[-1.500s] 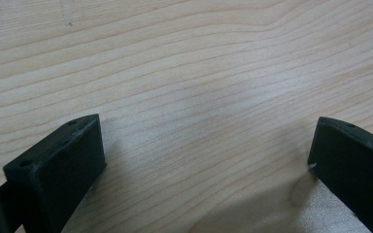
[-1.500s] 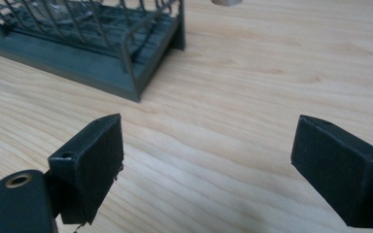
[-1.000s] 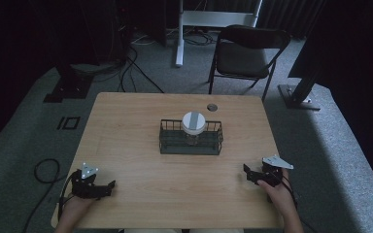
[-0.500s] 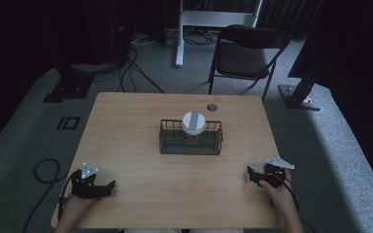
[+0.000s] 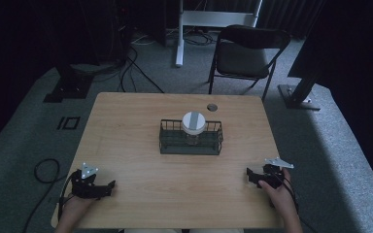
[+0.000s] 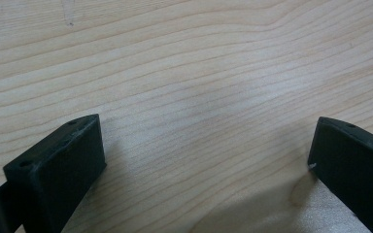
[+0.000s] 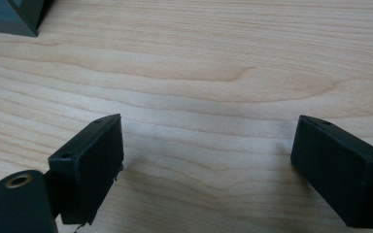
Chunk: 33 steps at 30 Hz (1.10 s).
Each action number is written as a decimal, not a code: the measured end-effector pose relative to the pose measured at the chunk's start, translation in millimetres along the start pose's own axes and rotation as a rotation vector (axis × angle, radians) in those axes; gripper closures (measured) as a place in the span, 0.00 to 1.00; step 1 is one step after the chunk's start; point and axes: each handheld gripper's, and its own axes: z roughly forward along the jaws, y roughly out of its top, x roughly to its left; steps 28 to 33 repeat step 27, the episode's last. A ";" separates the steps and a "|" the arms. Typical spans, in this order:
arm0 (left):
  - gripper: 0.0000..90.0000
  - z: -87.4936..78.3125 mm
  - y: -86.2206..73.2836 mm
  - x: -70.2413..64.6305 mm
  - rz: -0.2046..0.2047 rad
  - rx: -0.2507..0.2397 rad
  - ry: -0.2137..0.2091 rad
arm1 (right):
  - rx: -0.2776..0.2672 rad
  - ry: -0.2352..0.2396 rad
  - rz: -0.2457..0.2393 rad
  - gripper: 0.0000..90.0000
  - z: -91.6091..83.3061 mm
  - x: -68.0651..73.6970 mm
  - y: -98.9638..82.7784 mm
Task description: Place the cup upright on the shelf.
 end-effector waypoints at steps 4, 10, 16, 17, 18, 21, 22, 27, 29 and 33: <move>0.00 0.0 0.0 0.0 0.000 0.000 0.000 | 0.012 -0.021 -0.032 0.13 1.2 1.7 0.4; 0.00 0.0 0.0 0.0 0.000 0.000 0.000 | 0.019 -0.030 -0.050 0.13 2.1 4.1 0.8; 0.00 0.0 0.0 0.0 0.000 0.000 0.000 | 0.020 -0.029 -0.050 0.13 2.2 4.0 0.8; 0.00 0.0 0.0 0.0 0.000 0.000 0.000 | 0.020 -0.029 -0.050 0.13 2.2 3.9 0.8; 0.00 0.0 0.0 0.0 0.000 0.000 0.000 | 0.020 -0.029 -0.050 0.13 2.2 4.0 0.8; 0.00 0.0 0.0 -0.1 0.000 0.000 0.000 | 0.020 -0.029 -0.050 0.13 2.2 3.9 0.8; 0.00 0.0 0.0 0.0 0.000 0.000 0.000 | 0.020 -0.029 -0.050 0.13 2.2 3.9 0.8; 0.00 0.0 0.1 0.0 0.000 0.000 0.000 | 0.021 -0.029 -0.050 0.13 2.2 4.0 0.9; 0.00 0.0 0.1 0.0 0.000 0.000 0.000 | 0.021 -0.029 -0.050 0.13 2.2 4.0 0.9; 0.00 0.0 0.1 0.0 0.000 0.000 0.000 | 0.021 -0.029 -0.050 0.13 2.2 4.0 0.9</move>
